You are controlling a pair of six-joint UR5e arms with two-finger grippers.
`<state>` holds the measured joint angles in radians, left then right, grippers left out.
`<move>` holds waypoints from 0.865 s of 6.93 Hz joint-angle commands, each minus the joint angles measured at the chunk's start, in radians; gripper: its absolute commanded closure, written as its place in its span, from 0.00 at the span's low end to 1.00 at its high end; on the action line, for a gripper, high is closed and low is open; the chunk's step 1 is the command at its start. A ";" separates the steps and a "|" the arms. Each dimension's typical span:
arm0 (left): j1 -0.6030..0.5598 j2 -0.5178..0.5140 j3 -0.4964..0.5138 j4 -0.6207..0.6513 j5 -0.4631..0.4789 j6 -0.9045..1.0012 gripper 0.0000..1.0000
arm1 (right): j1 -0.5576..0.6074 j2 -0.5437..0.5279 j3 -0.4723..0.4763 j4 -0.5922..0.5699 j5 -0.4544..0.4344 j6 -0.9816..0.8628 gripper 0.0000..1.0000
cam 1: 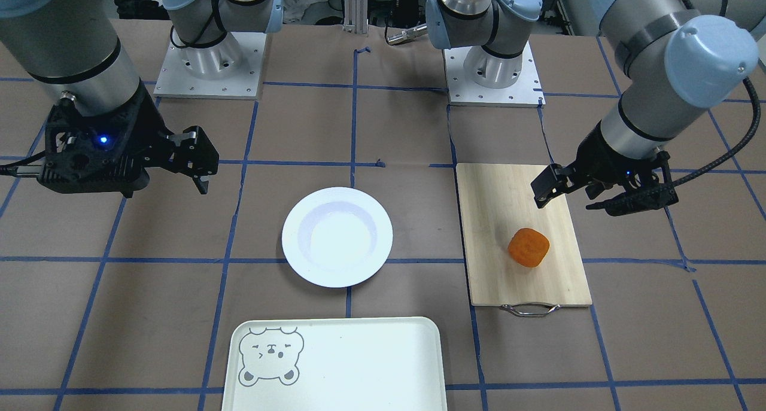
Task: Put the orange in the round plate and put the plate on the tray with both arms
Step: 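Lower the left gripper onto the orange on the bamboo cutting board and close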
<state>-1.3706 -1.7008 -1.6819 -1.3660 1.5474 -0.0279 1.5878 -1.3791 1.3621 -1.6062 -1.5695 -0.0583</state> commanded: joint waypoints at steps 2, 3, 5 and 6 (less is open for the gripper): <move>0.007 -0.074 -0.047 0.103 -0.026 -0.241 0.00 | 0.000 0.000 0.000 0.002 0.000 0.000 0.00; 0.007 -0.095 -0.050 0.104 -0.026 -0.268 0.00 | 0.000 0.000 0.000 0.003 0.000 0.000 0.00; 0.007 -0.163 -0.050 0.131 -0.024 -0.317 0.00 | 0.000 0.000 0.000 0.005 0.002 0.000 0.00; 0.007 -0.187 -0.053 0.146 -0.023 -0.316 0.00 | 0.000 0.000 0.000 0.005 0.002 0.000 0.00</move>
<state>-1.3632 -1.8546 -1.7324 -1.2393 1.5232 -0.3364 1.5877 -1.3790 1.3622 -1.6021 -1.5679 -0.0583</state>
